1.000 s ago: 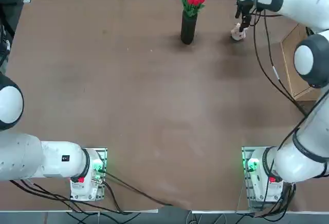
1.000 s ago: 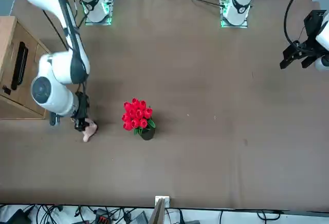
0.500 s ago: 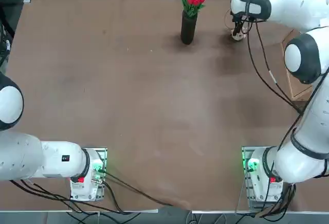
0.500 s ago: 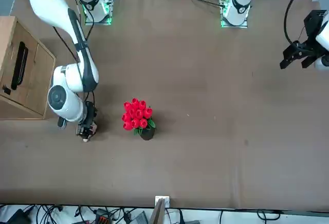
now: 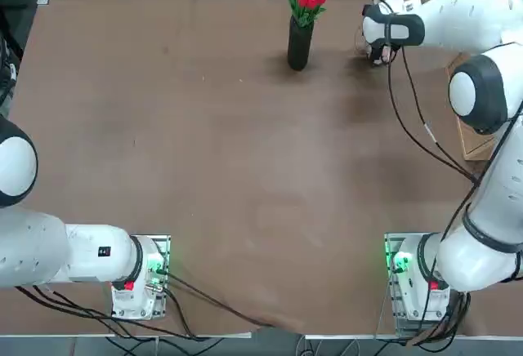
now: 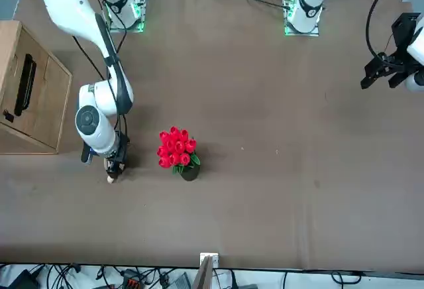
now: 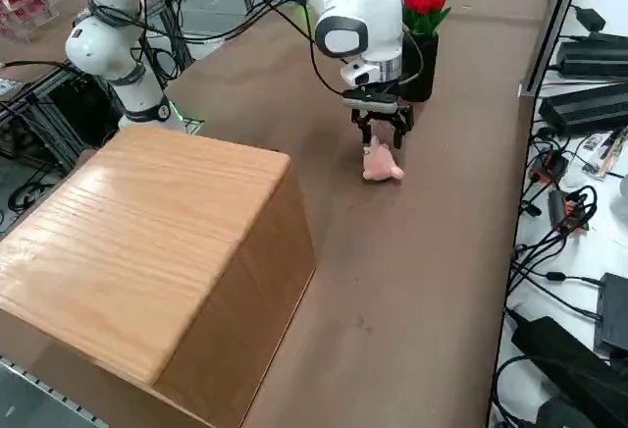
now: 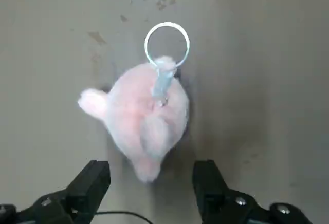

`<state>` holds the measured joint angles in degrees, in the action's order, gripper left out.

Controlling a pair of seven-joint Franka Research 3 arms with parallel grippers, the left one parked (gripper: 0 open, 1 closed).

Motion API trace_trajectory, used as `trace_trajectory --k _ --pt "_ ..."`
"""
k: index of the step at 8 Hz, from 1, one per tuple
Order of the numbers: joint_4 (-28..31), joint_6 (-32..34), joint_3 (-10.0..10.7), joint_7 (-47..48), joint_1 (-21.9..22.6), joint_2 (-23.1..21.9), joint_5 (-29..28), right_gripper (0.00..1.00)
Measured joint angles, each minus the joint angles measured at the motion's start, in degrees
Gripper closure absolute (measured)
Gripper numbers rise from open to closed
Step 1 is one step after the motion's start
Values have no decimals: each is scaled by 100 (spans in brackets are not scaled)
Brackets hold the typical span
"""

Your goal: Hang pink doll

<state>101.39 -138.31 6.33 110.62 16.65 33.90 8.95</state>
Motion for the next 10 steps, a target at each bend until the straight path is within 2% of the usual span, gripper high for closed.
trace_trajectory --k 1,3,4,7,8,10 --pt "4 -42 6 180 0 35 165 5" --pt "3 -76 40 352 -3 70 229 14" --pt "3 -86 50 365 -4 85 230 22" --pt "3 -150 47 389 9 111 232 81" --pt "3 -155 46 395 16 113 232 91" --pt "1 -122 46 398 18 112 233 95"
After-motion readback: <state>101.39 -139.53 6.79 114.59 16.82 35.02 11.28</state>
